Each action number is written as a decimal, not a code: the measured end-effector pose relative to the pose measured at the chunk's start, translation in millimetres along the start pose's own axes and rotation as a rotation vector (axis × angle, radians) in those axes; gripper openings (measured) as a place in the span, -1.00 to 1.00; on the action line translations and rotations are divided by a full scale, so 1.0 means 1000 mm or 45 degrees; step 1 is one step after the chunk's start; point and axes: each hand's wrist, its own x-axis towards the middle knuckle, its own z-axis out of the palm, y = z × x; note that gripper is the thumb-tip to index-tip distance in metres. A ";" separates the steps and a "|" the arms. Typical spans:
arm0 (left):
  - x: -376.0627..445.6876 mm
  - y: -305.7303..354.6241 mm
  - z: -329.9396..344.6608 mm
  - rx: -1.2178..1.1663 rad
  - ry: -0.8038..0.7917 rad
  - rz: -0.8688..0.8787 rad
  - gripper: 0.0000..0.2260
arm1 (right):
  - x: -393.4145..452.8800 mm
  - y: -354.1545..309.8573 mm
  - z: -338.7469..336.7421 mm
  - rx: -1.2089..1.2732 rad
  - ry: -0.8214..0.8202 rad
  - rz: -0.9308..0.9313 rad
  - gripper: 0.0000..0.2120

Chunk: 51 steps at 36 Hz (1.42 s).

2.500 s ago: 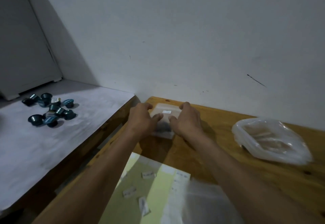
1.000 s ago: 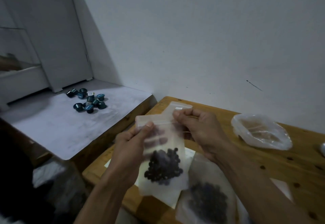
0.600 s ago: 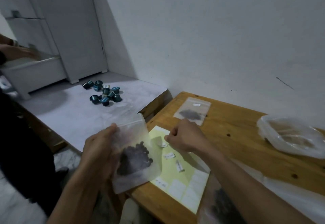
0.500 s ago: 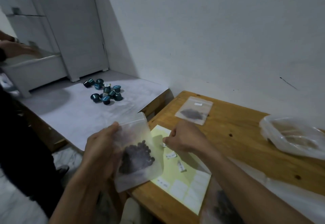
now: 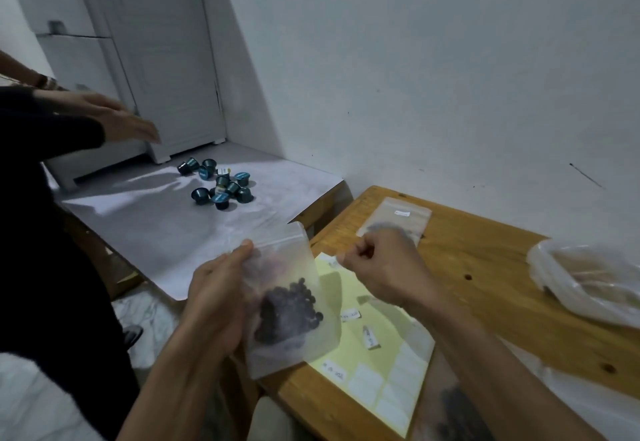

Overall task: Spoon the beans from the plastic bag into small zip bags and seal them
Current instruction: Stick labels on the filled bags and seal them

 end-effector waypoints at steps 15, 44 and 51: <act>-0.036 -0.005 0.055 0.232 -0.293 0.127 -0.73 | -0.029 -0.024 -0.008 0.046 0.244 -0.181 -0.77; -0.025 -0.016 0.094 0.372 -0.522 0.198 -0.78 | -0.027 0.009 -0.037 1.119 0.386 0.212 -0.68; 0.008 -0.030 0.136 0.445 -0.439 0.250 -0.75 | -0.010 0.033 -0.056 0.925 0.335 0.372 -0.67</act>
